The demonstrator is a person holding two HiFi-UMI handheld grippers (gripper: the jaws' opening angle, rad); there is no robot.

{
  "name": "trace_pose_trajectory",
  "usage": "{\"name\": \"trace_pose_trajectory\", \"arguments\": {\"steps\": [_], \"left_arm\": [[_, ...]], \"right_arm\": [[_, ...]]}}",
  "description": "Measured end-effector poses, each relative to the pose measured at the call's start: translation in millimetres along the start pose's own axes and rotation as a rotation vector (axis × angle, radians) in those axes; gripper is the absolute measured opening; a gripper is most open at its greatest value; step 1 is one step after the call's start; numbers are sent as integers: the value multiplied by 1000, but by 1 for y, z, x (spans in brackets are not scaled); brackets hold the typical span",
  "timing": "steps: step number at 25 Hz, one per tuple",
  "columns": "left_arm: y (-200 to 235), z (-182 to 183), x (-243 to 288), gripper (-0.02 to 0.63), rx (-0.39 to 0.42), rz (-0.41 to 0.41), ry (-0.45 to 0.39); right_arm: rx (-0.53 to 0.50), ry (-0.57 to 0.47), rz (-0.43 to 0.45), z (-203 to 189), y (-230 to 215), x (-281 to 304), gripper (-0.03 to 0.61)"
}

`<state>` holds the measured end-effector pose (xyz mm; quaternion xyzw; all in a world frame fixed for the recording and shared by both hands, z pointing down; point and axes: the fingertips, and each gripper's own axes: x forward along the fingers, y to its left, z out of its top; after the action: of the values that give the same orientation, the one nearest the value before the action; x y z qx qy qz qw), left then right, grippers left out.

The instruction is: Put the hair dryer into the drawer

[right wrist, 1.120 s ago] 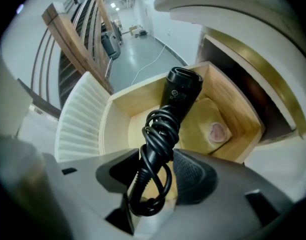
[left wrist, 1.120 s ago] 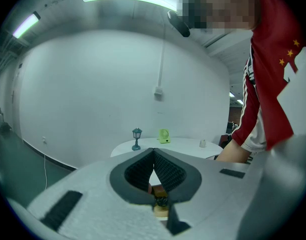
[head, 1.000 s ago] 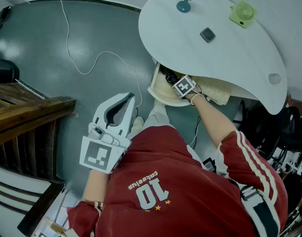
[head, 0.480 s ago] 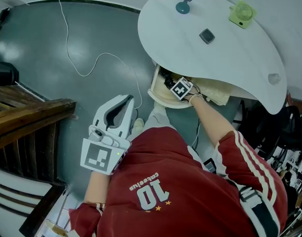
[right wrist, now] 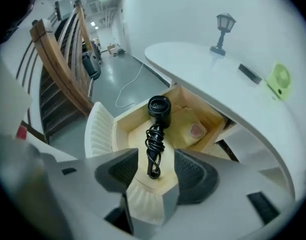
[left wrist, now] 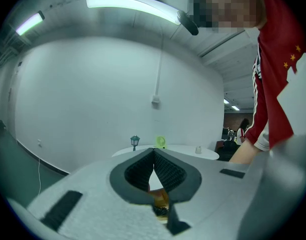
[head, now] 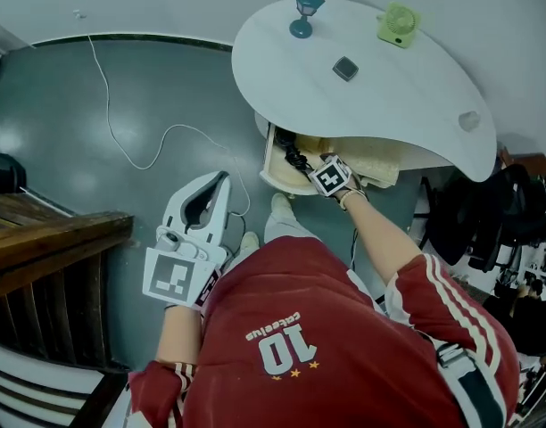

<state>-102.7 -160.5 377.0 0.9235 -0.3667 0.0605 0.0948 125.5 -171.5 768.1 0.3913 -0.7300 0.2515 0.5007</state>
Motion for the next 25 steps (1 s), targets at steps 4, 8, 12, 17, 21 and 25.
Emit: {"name": "trace_pose_trajectory", "arguments": {"steps": [4, 8, 12, 17, 21, 25], "left_arm": [[6, 10, -20, 0, 2, -22, -58], [3, 21, -28, 0, 19, -74, -99], [-4, 27, -36, 0, 29, -129, -122], [-25, 25, -40, 0, 31, -209, -117], [-42, 35, -37, 0, 19, -285, -124], [-64, 47, -35, 0, 37, -355, -144]], "right_arm": [[117, -59, -53, -3, 15, -34, 229], [211, -134, -118, 1, 19, -76, 229], [250, -242, -153, 11, 29, -118, 227], [331, -356, -213, 6, 40, -177, 227], [428, -456, -245, 2, 48, -227, 227], [464, -555, -302, -3, 60, -281, 227]]}}
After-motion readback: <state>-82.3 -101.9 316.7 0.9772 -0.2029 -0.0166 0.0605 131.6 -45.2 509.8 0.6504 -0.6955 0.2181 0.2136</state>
